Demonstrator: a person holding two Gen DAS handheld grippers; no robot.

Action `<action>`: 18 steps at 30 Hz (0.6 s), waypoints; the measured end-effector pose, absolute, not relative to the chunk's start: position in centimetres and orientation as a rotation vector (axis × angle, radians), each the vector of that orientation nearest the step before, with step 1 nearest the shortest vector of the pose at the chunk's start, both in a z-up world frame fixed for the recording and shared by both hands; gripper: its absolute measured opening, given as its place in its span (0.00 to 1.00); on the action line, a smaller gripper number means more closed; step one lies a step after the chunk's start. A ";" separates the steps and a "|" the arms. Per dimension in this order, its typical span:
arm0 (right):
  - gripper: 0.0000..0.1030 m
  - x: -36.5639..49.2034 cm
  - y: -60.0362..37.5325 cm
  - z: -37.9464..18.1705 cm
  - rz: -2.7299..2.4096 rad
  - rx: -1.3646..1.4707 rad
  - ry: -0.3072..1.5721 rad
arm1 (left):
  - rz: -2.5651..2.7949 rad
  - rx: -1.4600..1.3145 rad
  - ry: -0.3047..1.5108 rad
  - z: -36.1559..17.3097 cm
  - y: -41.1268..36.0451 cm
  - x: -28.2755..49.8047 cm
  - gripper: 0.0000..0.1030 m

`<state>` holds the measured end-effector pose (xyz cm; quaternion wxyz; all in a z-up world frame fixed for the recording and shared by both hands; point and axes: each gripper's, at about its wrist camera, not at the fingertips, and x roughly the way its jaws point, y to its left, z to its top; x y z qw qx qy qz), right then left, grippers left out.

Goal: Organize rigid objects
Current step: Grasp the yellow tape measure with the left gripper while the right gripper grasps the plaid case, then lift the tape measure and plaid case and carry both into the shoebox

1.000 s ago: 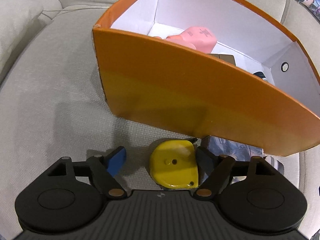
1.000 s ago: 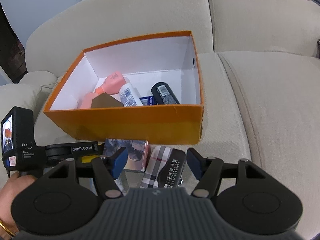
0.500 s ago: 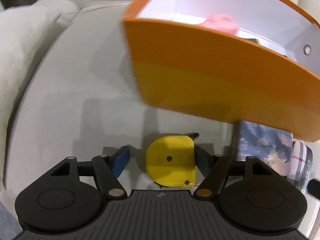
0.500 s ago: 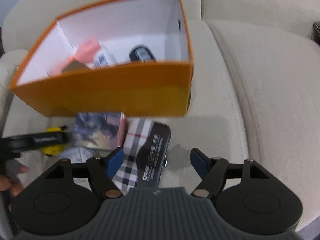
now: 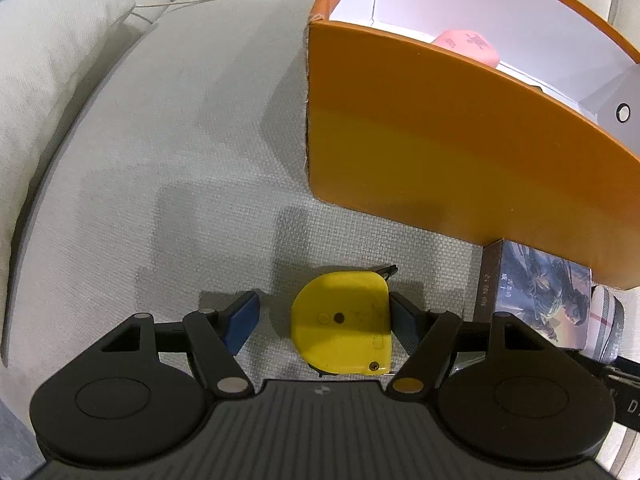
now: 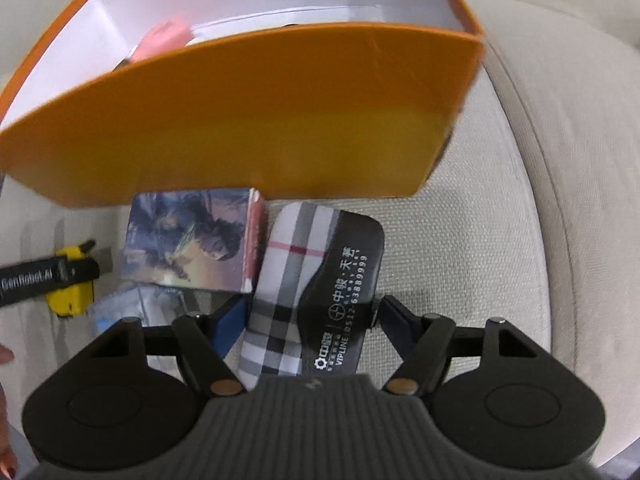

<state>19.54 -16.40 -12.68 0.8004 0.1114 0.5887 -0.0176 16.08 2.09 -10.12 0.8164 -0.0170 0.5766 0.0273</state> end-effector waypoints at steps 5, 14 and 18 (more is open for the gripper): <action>0.72 19.3 -15.9 -12.7 -0.038 0.183 1.261 | 0.048 -0.054 1.241 -10.4 2.9 16.7 0.73; 0.69 18.7 -16.6 -12.0 -0.032 0.191 1.264 | 0.002 -0.098 1.257 -9.9 5.1 16.5 0.55; 0.69 18.1 -18.1 -11.1 -0.027 0.250 1.241 | 0.004 -0.114 1.252 -9.4 6.0 16.0 0.55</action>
